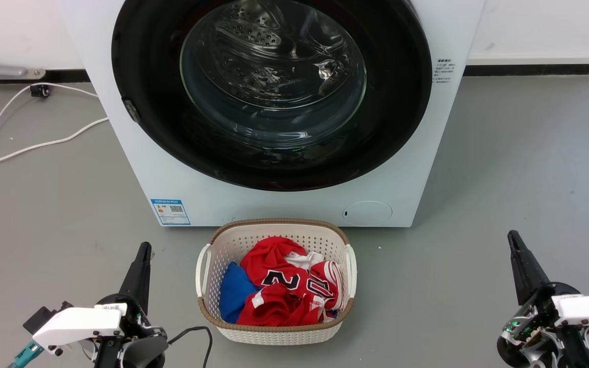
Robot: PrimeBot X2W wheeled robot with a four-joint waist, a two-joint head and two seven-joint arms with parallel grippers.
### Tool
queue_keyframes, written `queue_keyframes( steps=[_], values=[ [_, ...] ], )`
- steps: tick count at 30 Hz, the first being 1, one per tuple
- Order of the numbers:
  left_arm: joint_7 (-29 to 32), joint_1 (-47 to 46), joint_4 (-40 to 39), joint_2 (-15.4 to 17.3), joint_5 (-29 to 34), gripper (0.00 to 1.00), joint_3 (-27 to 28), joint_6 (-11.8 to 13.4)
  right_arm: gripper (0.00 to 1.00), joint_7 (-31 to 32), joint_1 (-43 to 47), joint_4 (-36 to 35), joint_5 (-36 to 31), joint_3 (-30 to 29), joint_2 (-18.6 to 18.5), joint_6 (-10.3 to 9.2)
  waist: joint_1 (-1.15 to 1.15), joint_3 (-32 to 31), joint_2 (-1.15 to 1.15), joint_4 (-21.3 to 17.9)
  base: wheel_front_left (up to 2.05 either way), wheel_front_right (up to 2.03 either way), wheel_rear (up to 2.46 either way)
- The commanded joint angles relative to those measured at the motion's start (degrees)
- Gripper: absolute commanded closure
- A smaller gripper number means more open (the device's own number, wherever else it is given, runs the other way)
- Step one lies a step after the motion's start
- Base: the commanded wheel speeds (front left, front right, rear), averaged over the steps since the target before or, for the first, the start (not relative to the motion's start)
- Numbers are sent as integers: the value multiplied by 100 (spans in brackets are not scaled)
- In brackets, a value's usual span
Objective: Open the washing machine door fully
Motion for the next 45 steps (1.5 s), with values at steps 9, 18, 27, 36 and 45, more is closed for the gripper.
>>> queue_keyframes(
  steps=[9, 18, 27, 36, 45],
  values=[
    [28, -39, 0, -15, 16, 100, 24, -16, 100, 22, -69, 7, -43, -15, 23, 0, 0, 0, 0, 0, 0, 0, 0],
    [29, -39, 0, -16, 16, 100, 25, -16, 100, 26, -70, 8, -46, -21, 29, 0, 0, 0, 0, 0, 0, 0, 0],
    [29, -39, 0, -17, 15, 100, 25, -16, 100, 34, -71, 8, -54, -28, 33, 0, 0, 0, 0, 0, 0, 0, 0],
    [-96, 167, 99, -16, 59, 0, -69, 1, 0, -82, 180, 130, -94, -1, 27, -1, 0, 1, 0, 0, 0, 0, 0],
    [-350, 203, -164, -15, 870, 0, -38, 83, 0, -334, 254, -168, -1120, -42, 30, 0, 0, 11, 0, 3, 0, 0, 0]
  ],
)
